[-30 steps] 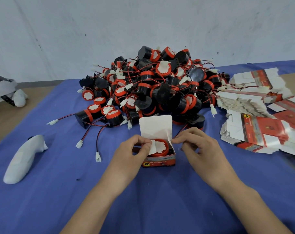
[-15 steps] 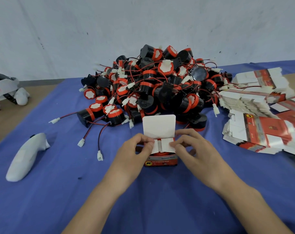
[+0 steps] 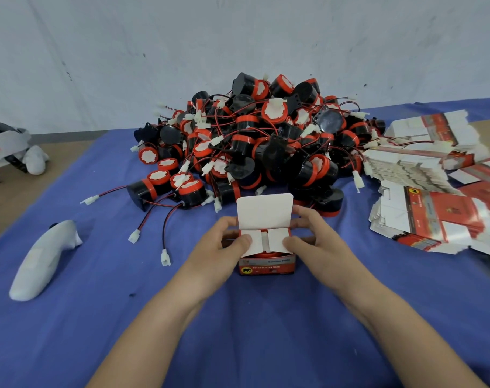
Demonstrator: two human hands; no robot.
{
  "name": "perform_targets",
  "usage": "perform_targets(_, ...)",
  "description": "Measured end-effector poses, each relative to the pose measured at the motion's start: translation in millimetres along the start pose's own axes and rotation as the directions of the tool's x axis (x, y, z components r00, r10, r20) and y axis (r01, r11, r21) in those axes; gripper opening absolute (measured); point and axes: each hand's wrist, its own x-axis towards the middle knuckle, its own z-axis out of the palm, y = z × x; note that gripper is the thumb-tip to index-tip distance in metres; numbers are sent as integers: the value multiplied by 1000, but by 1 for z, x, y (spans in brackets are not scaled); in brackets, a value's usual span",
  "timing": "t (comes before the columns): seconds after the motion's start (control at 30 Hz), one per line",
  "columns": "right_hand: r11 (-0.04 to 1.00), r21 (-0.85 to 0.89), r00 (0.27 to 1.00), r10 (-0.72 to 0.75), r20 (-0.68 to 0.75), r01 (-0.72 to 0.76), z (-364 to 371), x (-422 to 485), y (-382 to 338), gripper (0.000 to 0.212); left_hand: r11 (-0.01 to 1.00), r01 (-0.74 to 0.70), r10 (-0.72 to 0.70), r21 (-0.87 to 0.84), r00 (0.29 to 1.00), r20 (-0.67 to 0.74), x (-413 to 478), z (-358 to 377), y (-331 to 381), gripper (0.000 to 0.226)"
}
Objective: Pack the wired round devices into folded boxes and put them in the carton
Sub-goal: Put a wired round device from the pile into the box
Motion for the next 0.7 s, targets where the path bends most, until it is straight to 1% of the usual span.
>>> perform_targets(0.07, 1000, -13, 1000, 2, 22, -2, 2, -1, -1, 37, 1000, 21, -21, -5, 1000, 14, 1, -1, 0, 20)
perform_targets(0.17, 999, -37, 1000, 13, 16, -13, 2, -2, -1, 29, 999, 42, -42, -11, 999, 15, 2, -1, 1, 21)
perform_targets(0.23, 1000, -2, 999, 23, 32, -23, 0, -1, -1, 26, 998, 47, -47, -29, 999, 7, 3, 0, 3, 21)
perform_targets(0.37, 999, 40, 999, 9, 49, -11, -3, 0, -1, 19, 998, 36, -37, -59, 999, -25, 3, 2, 7, 30)
perform_targets(0.43, 1000, 25, 999, -7, 40, 6, -2, -1, 0, 21, 997, 24, -27, -75, 999, -36, 3, 5, 9, 31)
perform_targets(0.53, 999, -20, 999, -33, 30, 33, -1, -2, 2, 30, 996, -3, -2, -91, 998, -59, 2, 7, 9, 32)
perform_targets(0.63, 995, -48, 996, -84, 34, 85, 0, -4, 4, 33, 997, -26, 22, -77, 998, -58, 1, 8, 8, 33)
perform_targets(0.7, 992, -67, 993, -106, 47, 109, 0, -4, 7, 35, 998, -39, 35, -53, 997, -66, 0, 9, 8, 37)
